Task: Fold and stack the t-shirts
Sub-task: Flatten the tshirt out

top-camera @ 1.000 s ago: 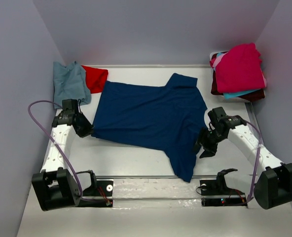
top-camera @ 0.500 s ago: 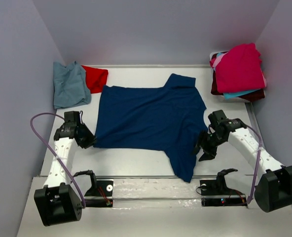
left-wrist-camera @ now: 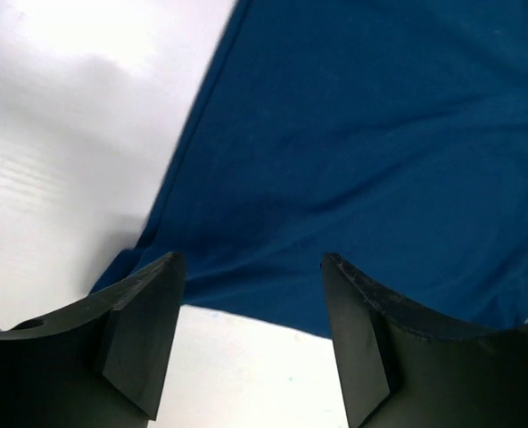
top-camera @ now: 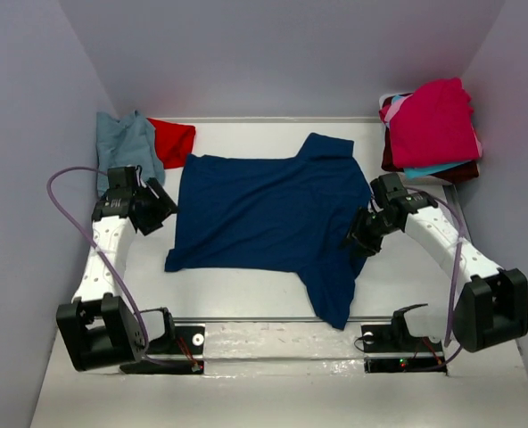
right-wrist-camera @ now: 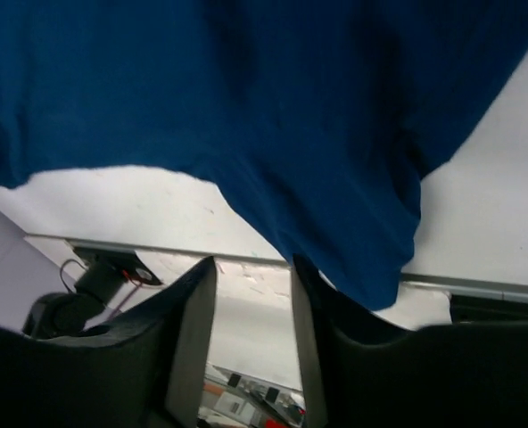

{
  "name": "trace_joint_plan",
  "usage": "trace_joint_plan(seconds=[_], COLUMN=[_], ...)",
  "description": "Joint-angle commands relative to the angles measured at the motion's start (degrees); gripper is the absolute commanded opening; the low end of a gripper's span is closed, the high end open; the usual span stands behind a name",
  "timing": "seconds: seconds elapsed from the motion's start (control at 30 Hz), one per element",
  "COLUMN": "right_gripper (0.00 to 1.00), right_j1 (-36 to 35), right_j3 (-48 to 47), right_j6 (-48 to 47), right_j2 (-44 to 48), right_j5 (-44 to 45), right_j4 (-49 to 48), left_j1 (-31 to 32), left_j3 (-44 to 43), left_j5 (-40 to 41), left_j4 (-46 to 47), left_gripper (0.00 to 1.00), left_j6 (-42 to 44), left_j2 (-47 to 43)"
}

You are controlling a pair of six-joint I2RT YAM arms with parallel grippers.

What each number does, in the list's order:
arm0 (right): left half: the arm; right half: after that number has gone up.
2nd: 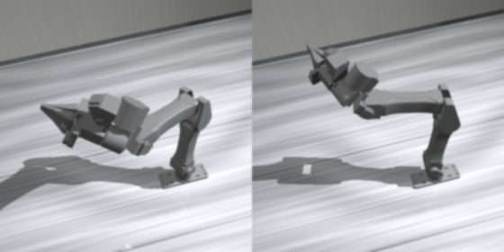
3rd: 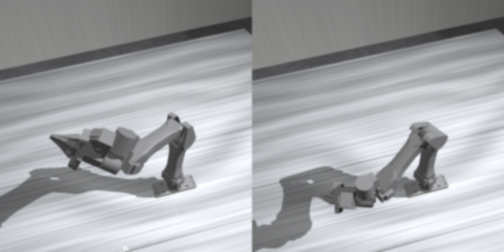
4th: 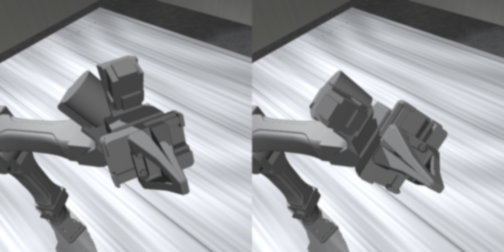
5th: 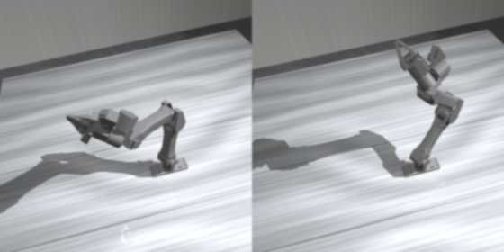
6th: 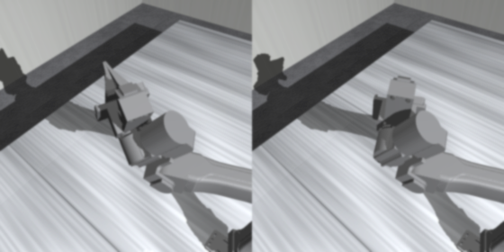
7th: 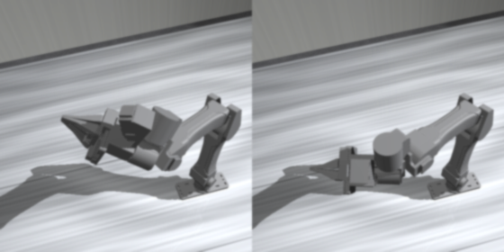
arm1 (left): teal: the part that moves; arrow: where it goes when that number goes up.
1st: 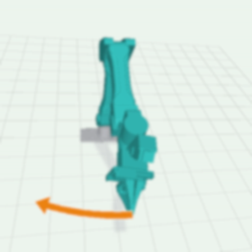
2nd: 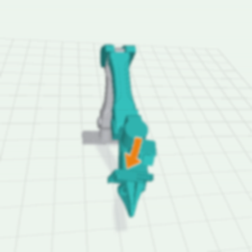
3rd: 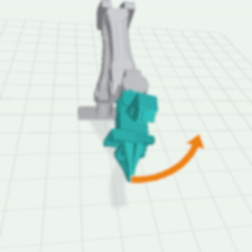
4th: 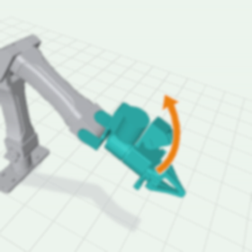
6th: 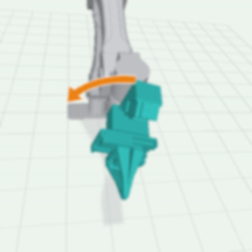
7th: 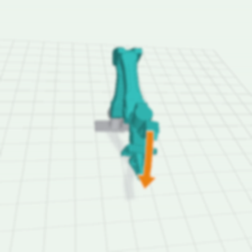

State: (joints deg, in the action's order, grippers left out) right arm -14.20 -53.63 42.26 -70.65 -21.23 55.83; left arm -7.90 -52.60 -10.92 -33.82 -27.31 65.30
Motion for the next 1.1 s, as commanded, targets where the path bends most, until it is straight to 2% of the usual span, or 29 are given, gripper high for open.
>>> trace_joint_plan(seconds=[0.0,0.07,0.17,0.2,0.33,0.5,0.53,0.67,0.83,1.07], right_gripper=[0.38,0.23,0.08,0.07,0.07,0.07,0.07,0.07,0.07,0.07], right_j1=[0.4,0.4,0.4,0.4,0.4,0.4,0.4,0.4,0.4,0.4], right_j3=[-4.73,-8.24,-14.28,-16.05,-22.92,-22.06,-21.35,-17.4,-14.93,-14.05], right_j6=[1.77,2.47,2.74,2.65,2.56,3.27,3.44,3.62,2.83,1.34], right_j2=[-6.06,-10.11,-15.8,-17.4,-22.86,-24.79,-24.8,-24.45,-24.71,-23.92], right_j5=[3.21,4.27,7.95,9.18,13.85,15.52,15.26,15.08,14.56,14.47], right_j4=[-7.93,-9.07,-8.21,-7.41,-2.49,-2.13,-2.31,-3.45,-3.8,-2.22], left_j1=[-0.27,0.43,0.96,1.57,2.8,6.23,7.45,9.39,10.45,10.45], left_j3=[-5.22,-9.86,-16.45,-17.79,-25.25,-35.01,-38.68,-43.89,-46.89,-43.12], left_j5=[-7.62,-8.94,-10.25,-10.79,-13.24,-18.69,-19.05,-18.88,-18.79,-9.93], left_j4=[7.71,9.12,9.83,10.18,12.89,12.38,10.99,10.18,7.72,5.09], left_gripper=[0.71,0.69,0.64,0.63,0.43,0.37,0.33,0.28,0.17,0.15], left_j6=[0.33,1.47,3.49,3.75,3.32,3.93,4.11,4.02,4.11,4.37], left_j2=[7.99,14.03,21.94,23.72,33.55,43.76,46.99,52.72,58.53,58.01])
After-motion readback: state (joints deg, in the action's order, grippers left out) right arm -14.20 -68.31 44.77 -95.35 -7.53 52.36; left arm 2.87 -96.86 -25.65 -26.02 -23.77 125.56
